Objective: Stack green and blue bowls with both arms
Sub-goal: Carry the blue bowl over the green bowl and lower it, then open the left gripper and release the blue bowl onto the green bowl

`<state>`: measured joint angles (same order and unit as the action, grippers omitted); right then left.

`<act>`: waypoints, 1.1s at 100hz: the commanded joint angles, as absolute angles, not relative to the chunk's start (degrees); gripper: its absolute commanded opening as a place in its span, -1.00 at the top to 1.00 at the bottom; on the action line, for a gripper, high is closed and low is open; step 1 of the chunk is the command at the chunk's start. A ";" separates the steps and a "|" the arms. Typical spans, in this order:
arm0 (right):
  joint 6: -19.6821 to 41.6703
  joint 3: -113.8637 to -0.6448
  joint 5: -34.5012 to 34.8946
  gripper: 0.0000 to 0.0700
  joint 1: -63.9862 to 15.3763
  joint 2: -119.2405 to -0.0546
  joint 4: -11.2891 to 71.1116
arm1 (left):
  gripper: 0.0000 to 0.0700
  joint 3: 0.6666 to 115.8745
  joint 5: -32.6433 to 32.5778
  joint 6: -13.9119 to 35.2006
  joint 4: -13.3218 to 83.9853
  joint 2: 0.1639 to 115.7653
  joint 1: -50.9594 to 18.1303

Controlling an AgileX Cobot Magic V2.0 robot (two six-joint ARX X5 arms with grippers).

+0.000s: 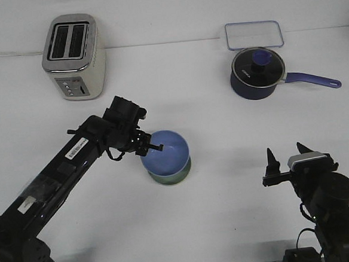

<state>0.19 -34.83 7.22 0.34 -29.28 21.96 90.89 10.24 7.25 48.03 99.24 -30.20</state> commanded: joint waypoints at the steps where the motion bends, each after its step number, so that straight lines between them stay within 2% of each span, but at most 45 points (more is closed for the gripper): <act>1: -0.23 -35.00 7.07 -0.59 0.30 -29.23 21.41 | 0.99 91.68 10.13 7.84 47.90 100.53 -30.79; 93: -0.23 -35.00 7.07 -0.59 0.30 -29.23 21.04 | 0.95 91.68 10.17 7.16 47.90 103.55 -32.45; 98: -0.23 -35.00 7.05 -0.59 0.30 -29.23 21.04 | 0.87 91.68 10.17 7.14 47.94 103.53 -32.45; 110: -0.23 -35.00 7.07 -0.59 0.30 -29.23 21.04 | 0.33 91.68 10.17 7.16 47.97 103.55 -32.42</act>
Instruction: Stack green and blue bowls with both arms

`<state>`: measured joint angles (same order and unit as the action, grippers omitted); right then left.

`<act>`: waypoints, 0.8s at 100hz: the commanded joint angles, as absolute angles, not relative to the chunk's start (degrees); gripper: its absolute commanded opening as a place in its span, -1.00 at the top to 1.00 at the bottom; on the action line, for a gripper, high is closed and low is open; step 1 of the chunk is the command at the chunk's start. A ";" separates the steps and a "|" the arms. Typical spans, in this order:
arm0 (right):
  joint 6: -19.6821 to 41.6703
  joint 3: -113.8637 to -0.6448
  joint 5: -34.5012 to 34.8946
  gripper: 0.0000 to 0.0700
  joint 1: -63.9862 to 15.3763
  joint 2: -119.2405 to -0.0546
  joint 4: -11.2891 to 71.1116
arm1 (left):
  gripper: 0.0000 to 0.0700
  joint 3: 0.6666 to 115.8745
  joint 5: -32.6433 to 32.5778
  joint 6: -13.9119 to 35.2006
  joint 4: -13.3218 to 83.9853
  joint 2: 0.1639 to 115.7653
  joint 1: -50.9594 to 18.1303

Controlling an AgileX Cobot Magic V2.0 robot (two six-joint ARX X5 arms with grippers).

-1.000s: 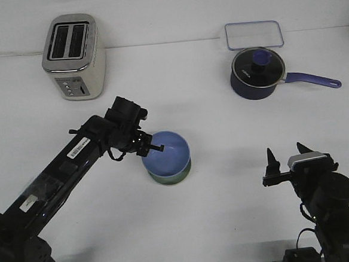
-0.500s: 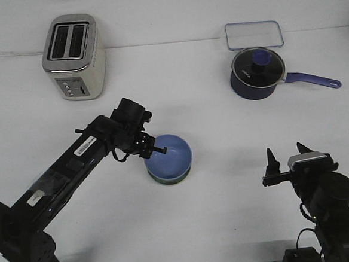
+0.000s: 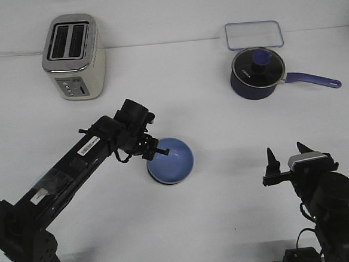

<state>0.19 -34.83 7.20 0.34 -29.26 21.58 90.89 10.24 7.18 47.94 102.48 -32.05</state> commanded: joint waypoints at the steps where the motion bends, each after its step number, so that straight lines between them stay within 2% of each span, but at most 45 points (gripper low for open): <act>1: -0.23 -35.00 7.07 -0.59 0.30 -29.23 21.04 | 0.28 91.68 10.17 7.16 47.97 103.53 -32.42; 11: -0.23 -35.00 7.07 -0.59 0.30 -29.23 21.02 | -0.09 91.68 10.17 7.16 47.97 103.55 -32.45; 20: -0.23 -35.00 7.05 -0.59 0.30 -29.23 21.04 | -0.22 91.74 10.17 7.09 47.88 103.53 -32.42; 52: -0.23 -35.00 7.07 -0.59 0.30 -29.23 21.04 | -0.22 93.21 10.13 4.93 48.38 100.33 -29.69; 80: -0.23 -35.00 7.05 -0.59 0.30 -29.23 21.04 | -0.22 93.21 10.09 2.59 48.40 90.96 -21.74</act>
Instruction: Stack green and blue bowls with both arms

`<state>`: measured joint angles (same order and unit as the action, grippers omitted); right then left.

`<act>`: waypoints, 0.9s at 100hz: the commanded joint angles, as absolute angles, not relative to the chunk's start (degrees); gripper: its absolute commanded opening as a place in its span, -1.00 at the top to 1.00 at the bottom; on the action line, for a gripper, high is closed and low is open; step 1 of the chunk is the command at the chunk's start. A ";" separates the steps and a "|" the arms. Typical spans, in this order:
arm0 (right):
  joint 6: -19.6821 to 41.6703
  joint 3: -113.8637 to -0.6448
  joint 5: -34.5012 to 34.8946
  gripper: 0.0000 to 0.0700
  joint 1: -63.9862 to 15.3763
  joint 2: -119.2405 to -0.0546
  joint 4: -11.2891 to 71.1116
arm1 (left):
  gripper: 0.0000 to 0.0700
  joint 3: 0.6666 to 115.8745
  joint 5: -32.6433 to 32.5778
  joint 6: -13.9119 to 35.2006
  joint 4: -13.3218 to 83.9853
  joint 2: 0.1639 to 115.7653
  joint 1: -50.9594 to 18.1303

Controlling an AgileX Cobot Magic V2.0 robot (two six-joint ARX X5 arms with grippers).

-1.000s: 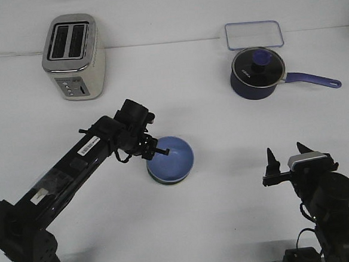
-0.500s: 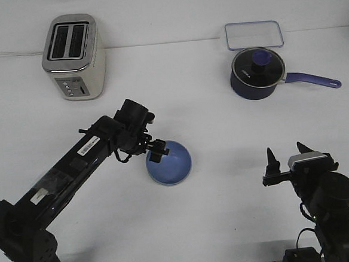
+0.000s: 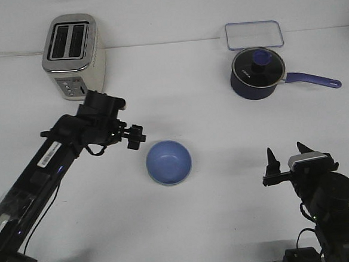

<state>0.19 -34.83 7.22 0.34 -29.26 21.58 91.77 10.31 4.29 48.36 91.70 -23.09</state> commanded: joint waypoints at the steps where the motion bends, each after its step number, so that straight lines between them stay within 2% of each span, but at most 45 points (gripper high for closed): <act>1: -0.23 -35.00 7.05 -0.59 0.30 -29.23 21.04 | -0.22 93.21 10.09 2.50 48.42 90.63 -21.37; 33: -0.23 -35.00 7.05 -0.59 0.30 -29.23 21.04 | -0.22 92.29 10.09 0.64 49.06 80.73 -11.16; 45: -0.23 -35.00 7.05 -0.59 0.30 -29.23 21.04 | -0.22 88.31 10.09 0.67 46.06 76.01 -8.19; 90: -0.23 -35.00 7.05 -0.59 0.30 -29.23 21.06 | -0.22 48.01 10.00 1.32 18.57 46.46 -6.00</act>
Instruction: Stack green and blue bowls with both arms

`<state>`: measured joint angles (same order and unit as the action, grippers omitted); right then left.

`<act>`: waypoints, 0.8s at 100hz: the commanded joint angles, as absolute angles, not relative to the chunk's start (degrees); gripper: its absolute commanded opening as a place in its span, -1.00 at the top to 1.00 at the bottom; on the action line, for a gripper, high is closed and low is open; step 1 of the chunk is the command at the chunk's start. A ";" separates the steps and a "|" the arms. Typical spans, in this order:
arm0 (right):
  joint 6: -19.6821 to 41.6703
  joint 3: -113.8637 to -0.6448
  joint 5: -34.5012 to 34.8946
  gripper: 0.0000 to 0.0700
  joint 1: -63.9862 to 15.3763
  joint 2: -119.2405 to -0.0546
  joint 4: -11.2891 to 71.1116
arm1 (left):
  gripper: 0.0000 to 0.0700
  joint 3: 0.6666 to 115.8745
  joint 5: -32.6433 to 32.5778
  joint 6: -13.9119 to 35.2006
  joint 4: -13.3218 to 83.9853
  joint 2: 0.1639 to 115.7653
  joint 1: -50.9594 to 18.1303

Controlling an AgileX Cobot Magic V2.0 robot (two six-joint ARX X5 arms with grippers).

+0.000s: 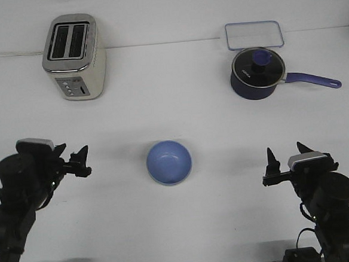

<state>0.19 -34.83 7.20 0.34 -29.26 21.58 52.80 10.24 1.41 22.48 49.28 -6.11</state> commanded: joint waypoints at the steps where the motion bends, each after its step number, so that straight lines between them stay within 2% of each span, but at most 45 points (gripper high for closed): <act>1: -0.23 -35.00 7.05 -0.59 0.30 -29.23 21.06 | -0.22 47.16 10.00 1.32 17.82 45.84 -6.00; 23: -0.23 -35.00 7.05 -0.59 0.30 -29.23 21.06 | -0.22 31.99 9.52 0.67 8.34 34.81 -6.00; 27: -0.23 -35.00 7.05 -0.59 0.30 -29.23 21.06 | -0.22 30.70 8.93 2.15 7.31 33.85 -6.02; 70: -0.23 -35.00 7.05 -0.58 0.30 -29.23 20.99 | -0.21 30.24 8.80 2.61 5.89 32.49 -6.02; 76: -0.23 -35.00 7.05 -0.52 0.30 -29.23 20.99 | -0.20 30.24 8.82 2.61 5.91 32.49 -6.02; 80: -0.23 -35.00 7.05 -0.40 0.30 -29.23 21.02 | -0.19 30.24 8.82 2.61 5.91 32.49 -6.02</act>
<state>0.19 -34.83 7.20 0.34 -29.26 21.56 29.52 8.93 2.48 6.46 32.27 -6.11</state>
